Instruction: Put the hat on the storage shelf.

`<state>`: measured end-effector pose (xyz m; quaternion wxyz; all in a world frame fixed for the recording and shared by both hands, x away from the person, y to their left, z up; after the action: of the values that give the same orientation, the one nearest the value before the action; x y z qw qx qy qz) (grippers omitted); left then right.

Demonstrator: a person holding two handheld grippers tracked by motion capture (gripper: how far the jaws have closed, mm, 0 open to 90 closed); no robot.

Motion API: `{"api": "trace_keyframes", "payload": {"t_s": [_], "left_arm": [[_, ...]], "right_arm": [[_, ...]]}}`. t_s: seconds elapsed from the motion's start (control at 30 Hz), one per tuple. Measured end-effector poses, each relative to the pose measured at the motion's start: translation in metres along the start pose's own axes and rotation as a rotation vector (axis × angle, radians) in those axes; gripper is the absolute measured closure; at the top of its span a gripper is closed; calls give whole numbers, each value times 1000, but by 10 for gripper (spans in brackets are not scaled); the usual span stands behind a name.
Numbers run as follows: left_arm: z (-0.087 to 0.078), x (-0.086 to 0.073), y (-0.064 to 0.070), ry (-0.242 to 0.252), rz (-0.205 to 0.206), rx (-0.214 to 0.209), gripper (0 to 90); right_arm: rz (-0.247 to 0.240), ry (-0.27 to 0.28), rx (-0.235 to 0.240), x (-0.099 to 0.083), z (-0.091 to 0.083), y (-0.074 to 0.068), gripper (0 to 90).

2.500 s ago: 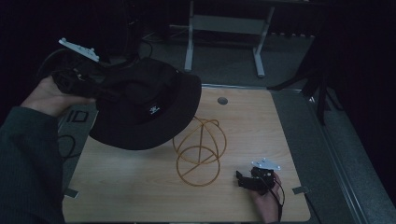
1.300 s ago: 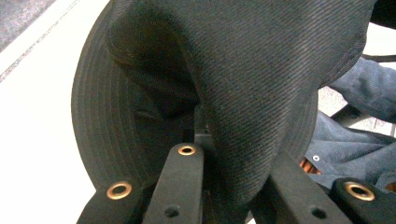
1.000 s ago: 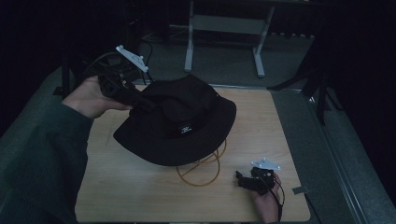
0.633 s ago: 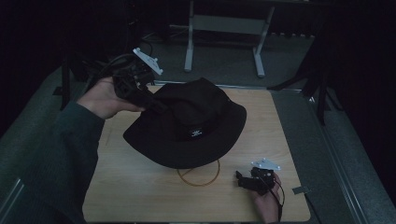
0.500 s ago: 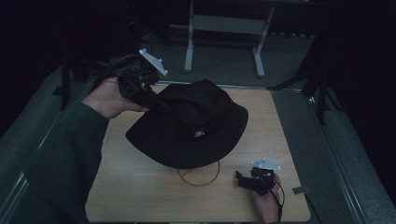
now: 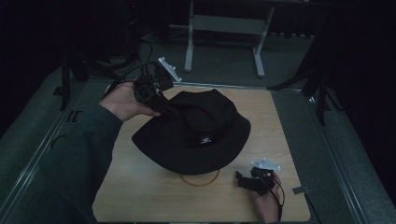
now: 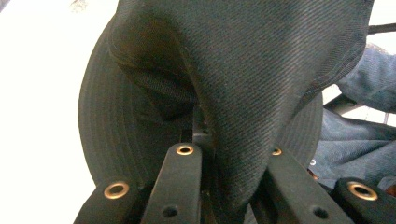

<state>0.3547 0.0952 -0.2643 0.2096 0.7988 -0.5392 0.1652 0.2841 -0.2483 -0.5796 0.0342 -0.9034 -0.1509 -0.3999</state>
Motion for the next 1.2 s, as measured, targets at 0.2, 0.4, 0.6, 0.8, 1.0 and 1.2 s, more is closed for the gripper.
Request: {"api": "trace_keyframes", "payload": {"t_s": [0.2,0.4,0.6,0.8,1.0,1.2], "left_arm": [[7,3,0,6,-4,-12,810],[7,1,-4,-1,-34,-12,603],[2,-4,-5,22,-55,33,427],[-4,-9,-8,50,-68,66,370],[-13,-15,-11,80,-85,99,367],[-22,-22,-14,117,-104,142,367]], "right_arm": [[-3,0,1,0,0,0,127],[-4,1,2,0,0,0,127],[-3,0,2,0,0,0,127],[-2,-1,2,0,0,0,127],[-3,0,2,0,0,0,127],[-3,0,2,0,0,0,127]]}}
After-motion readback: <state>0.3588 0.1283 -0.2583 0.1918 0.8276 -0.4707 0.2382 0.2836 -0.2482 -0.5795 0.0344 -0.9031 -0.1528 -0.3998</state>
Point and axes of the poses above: each handheld gripper's, and its own axes: z roughly forward along the jaws, x roughly out of its top, y roughly to its right, the point moved 1 cm from there along z, roughly forward along the jaws, and after that the axes turned 5 degrees about -x, right-handed, at the moved point
